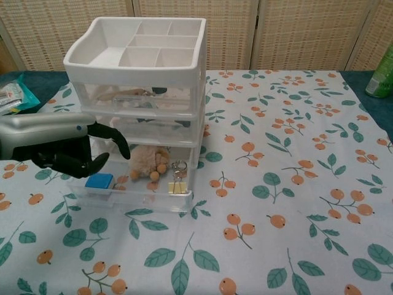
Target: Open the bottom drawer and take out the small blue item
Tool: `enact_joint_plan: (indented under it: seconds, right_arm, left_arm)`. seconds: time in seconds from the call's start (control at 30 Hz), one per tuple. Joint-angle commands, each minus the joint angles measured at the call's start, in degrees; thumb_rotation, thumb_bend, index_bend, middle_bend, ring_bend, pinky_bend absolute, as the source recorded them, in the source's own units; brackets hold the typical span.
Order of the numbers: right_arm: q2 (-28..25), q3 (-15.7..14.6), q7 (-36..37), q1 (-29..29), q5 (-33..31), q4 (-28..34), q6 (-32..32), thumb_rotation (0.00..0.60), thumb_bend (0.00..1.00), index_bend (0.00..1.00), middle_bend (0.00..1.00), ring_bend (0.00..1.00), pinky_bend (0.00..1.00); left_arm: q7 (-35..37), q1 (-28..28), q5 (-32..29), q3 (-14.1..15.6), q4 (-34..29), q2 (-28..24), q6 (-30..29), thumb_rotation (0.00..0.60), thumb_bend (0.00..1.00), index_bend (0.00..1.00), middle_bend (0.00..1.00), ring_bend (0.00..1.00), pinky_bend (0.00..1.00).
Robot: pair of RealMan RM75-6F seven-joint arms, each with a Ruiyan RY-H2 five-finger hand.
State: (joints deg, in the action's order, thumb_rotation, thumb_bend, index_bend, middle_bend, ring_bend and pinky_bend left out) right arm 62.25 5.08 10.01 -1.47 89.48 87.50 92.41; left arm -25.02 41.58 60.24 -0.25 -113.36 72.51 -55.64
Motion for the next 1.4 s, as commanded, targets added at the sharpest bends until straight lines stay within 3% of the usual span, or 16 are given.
enact_joint_plan:
  seconds: [0.03,0.17,0.47,0.83,1.4]
  right_arm:
    - [0.0,-0.1,0.0,-0.1,0.0,0.0,-0.2,0.600,0.21,0.18,0.29,0.28,0.36]
    - [0.0,0.0,-0.1,-0.3,0.1,0.0,-0.3,0.600,0.21,0.18,0.29,0.28,0.36]
    - [0.1,0.0,0.2,-0.5,-0.2,-0.2,-0.8,0.600,0.21,0.18,0.29,0.29,0.36]
    - [0.4,0.1,0.7,-0.8,-0.4,-0.9,-1.3,0.600,0.21,0.18,0.29,0.29,0.36]
    - [0.5,0.1,1.2,-0.7,-0.5,-1.3,-0.9,0.600,0.21,0.18,0.29,0.29,0.36]
  left_arm:
    - [-1.6,2.7,1.2,0.5,1.3,-2.3,4.5,0.150,0.69,0.31,0.97,1.00,1.00]
    - [-3.0,4.5,1.7,1.4,2.3,-3.5,7.8,0.070,0.70,0.31,0.98,1.00,1.00]
    - [-10.5,7.5,-1.2,3.5,4.4,-2.8,9.2,0.009,0.71,0.27,0.98,1.00,1.00]
    - [-20.9,11.3,-9.3,6.9,4.3,-2.6,7.9,0.008,0.71,0.28,0.98,1.00,1.00]
    - [-25.0,15.5,-15.9,9.3,2.9,-2.0,7.0,0.009,0.71,0.30,0.98,1.00,1.00]
